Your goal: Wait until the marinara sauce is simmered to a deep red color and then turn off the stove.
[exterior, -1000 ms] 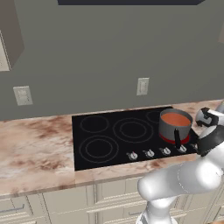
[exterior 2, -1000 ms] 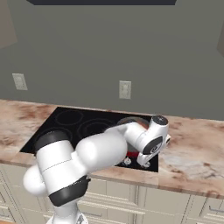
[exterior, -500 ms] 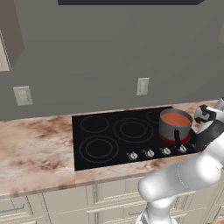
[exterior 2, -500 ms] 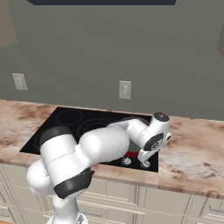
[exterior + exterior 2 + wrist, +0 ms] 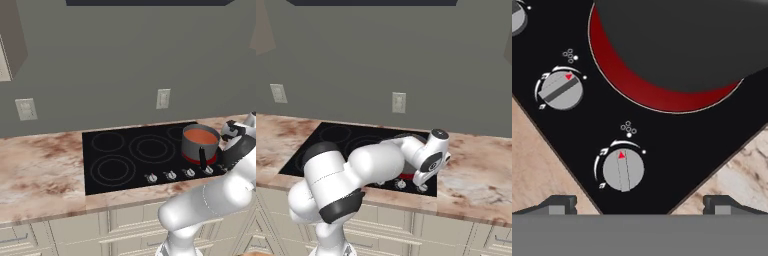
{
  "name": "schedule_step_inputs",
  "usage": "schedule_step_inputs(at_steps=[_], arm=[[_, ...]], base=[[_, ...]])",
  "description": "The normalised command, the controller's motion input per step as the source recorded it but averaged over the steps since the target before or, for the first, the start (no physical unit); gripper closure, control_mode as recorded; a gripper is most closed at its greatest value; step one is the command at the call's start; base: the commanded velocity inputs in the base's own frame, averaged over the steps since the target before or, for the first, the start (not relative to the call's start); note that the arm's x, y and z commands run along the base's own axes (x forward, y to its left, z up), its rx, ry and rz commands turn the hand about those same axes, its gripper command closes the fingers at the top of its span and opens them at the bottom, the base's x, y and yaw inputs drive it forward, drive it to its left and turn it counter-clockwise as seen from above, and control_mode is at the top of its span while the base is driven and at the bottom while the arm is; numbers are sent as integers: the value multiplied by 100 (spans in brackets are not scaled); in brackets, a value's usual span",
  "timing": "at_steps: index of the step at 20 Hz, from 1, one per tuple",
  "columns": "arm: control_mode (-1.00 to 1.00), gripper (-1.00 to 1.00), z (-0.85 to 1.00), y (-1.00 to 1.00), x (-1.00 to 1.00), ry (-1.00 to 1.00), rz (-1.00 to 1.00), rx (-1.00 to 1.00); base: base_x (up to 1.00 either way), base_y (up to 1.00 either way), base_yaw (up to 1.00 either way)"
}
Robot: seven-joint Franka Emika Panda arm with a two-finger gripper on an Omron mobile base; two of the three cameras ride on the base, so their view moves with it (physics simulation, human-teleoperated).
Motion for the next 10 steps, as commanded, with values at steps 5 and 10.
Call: schedule_step_inputs(at_steps=[5,10], arm=[[-100,-100,-5,7,0,2,0,0],[-100,-100,-2,8,-1,2,0,0]], base=[[0,0,0],[0,0,0]])
